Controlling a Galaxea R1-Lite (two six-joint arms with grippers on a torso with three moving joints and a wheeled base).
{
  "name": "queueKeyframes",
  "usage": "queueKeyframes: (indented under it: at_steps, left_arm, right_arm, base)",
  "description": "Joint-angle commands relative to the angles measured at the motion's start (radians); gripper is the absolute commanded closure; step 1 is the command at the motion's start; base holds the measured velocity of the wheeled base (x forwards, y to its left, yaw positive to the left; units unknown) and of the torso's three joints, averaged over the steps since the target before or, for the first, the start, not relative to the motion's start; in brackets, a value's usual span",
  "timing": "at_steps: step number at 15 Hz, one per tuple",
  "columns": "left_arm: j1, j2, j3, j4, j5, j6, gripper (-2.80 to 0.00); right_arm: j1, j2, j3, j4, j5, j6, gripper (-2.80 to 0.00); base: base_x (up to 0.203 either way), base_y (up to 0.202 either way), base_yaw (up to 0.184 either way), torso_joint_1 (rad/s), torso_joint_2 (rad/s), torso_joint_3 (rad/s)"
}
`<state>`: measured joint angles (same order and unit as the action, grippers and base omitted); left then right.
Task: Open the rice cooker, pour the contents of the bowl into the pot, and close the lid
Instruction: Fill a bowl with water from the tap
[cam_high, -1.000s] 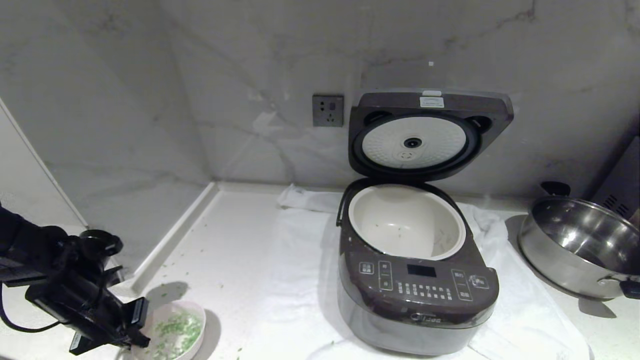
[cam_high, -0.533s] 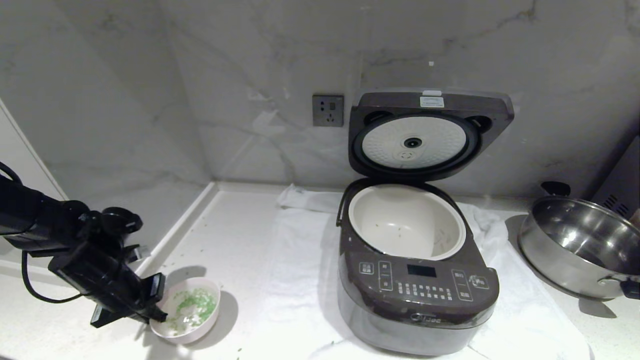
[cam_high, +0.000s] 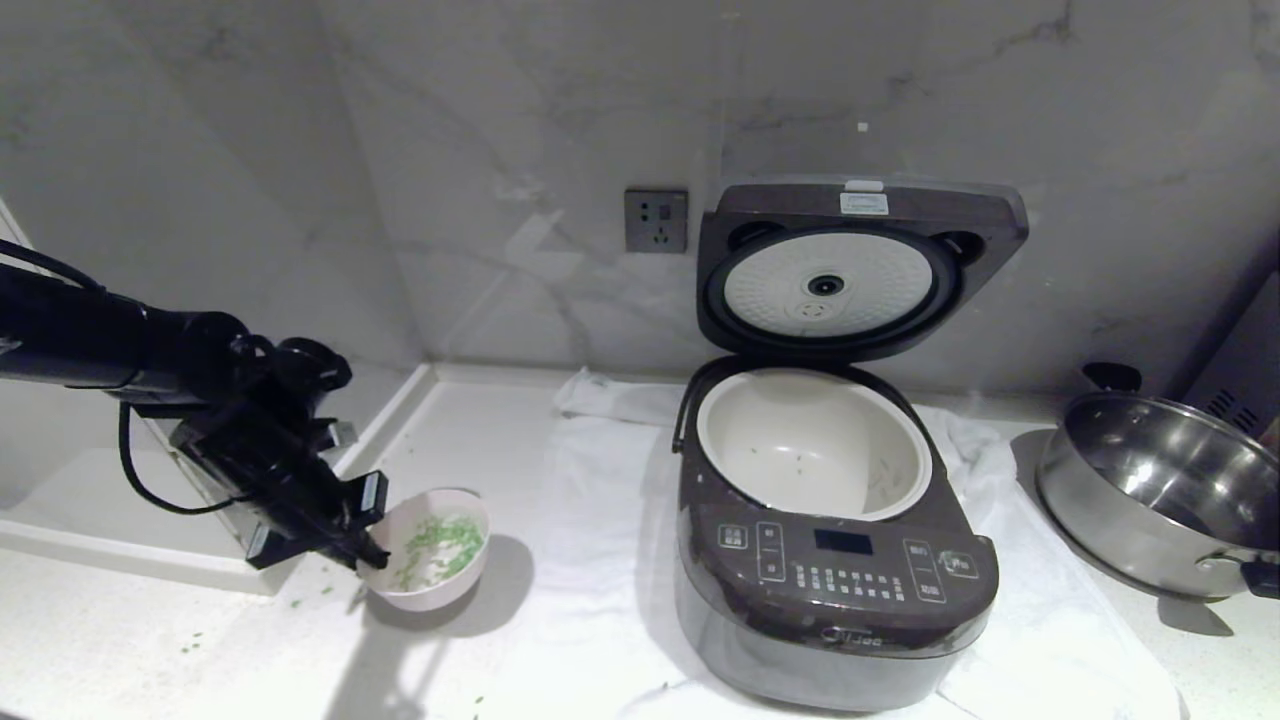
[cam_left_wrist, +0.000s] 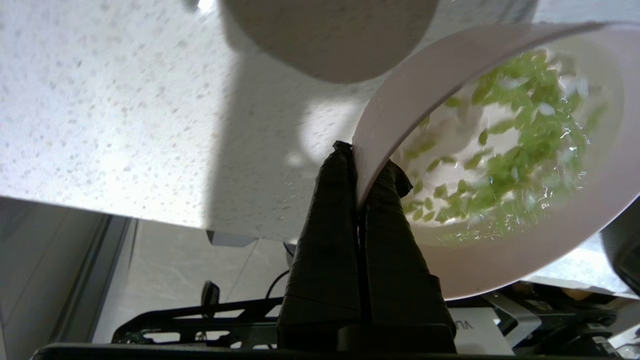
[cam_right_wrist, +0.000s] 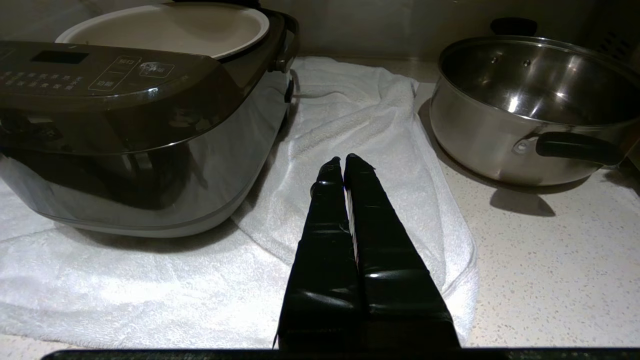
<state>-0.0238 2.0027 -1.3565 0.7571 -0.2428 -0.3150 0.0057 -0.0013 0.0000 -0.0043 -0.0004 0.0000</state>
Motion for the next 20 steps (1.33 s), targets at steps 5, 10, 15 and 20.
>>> queueKeyframes:
  at_steps: [5, 10, 15, 20]
  left_arm:
    - [-0.059, 0.064, -0.255, 0.148, -0.001, -0.022, 0.00]
    - [-0.095, 0.124, -0.465, 0.273, -0.003, -0.028, 0.00]
    - [-0.159, 0.154, -0.601, 0.344, 0.001, -0.030, 0.00]
    - [-0.209, 0.116, -0.604, 0.288, -0.003, -0.080, 0.00]
  right_arm:
    - [0.000, 0.001, 0.002, 0.000, 0.000, 0.000, 0.00]
    - [0.000, 0.001, 0.002, 0.000, 0.000, 0.000, 0.00]
    - [0.000, 0.001, 0.002, 0.000, 0.000, 0.000, 0.00]
    - [0.000, 0.001, 0.002, 0.000, 0.000, 0.000, 0.00]
  base:
    - [0.000, 0.000, 0.000, 0.000, 0.00, 0.000]
    - [0.000, 0.000, 0.000, 0.000, 0.00, 0.000]
    - [0.000, 0.000, 0.000, 0.000, 0.00, 0.000]
    - [0.000, 0.000, 0.000, 0.000, 0.00, 0.000]
